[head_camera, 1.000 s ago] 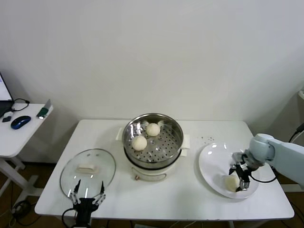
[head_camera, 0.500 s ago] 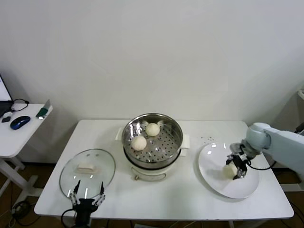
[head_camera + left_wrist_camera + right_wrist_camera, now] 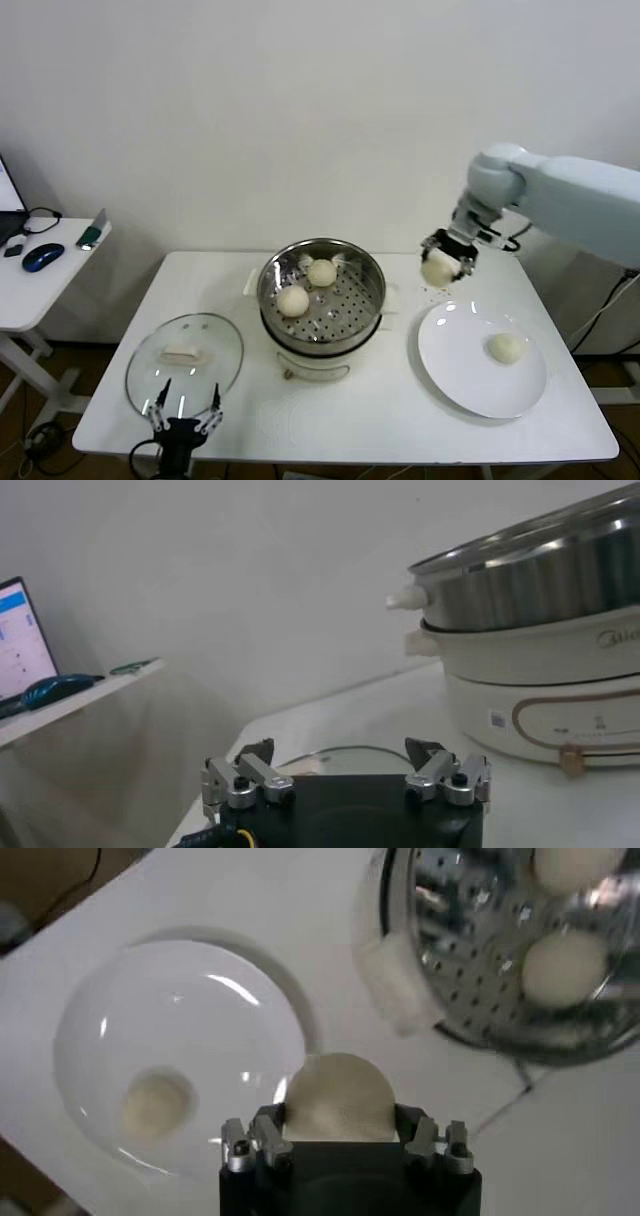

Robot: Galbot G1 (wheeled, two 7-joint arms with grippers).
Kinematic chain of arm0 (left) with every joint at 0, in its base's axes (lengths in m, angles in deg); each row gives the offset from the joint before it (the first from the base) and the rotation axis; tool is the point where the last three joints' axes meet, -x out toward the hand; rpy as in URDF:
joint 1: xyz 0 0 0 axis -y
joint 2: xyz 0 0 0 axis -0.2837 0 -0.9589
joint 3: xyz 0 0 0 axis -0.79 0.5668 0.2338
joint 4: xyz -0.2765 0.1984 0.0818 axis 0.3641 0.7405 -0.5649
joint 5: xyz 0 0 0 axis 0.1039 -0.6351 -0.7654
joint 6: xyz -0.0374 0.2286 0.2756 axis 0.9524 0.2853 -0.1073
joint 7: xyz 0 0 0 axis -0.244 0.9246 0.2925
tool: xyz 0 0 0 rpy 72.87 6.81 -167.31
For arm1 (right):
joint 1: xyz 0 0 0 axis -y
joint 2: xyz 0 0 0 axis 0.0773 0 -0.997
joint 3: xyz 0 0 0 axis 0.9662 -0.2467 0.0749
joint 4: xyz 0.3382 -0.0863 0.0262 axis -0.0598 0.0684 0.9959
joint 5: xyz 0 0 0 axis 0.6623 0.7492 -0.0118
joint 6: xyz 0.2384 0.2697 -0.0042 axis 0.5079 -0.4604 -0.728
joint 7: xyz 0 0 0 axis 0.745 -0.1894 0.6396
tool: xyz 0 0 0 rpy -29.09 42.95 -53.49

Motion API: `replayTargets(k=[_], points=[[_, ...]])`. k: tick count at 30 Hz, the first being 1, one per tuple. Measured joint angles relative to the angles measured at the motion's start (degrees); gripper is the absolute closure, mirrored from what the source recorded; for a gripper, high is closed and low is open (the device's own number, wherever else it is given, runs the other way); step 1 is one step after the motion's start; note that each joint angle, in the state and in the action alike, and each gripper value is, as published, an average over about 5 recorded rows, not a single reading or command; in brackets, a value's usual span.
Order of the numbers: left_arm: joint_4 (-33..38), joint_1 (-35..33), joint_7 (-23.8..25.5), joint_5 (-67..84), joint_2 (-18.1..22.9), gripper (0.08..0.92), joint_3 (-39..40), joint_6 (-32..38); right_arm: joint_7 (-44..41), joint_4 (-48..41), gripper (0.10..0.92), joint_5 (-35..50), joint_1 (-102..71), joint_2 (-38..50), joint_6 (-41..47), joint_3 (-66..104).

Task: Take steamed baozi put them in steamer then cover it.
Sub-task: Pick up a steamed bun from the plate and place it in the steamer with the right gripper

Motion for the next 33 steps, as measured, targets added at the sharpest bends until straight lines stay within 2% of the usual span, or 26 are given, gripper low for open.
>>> replayTargets(k=[18,33], points=[[0.5,0.6,0.7,0.1,-1.5,0.177,0.0,-0.1,-2.0,-1.0,0.316,-6.2,-6.6,-21.1,-7.6,3.3],[-0.2,1.3,0.7,0.1,-1.2,0.177,0.3,-0.1,-2.1,-4.9,0.299,-8.5,-13.3,-27.1,-9.2,2.4]])
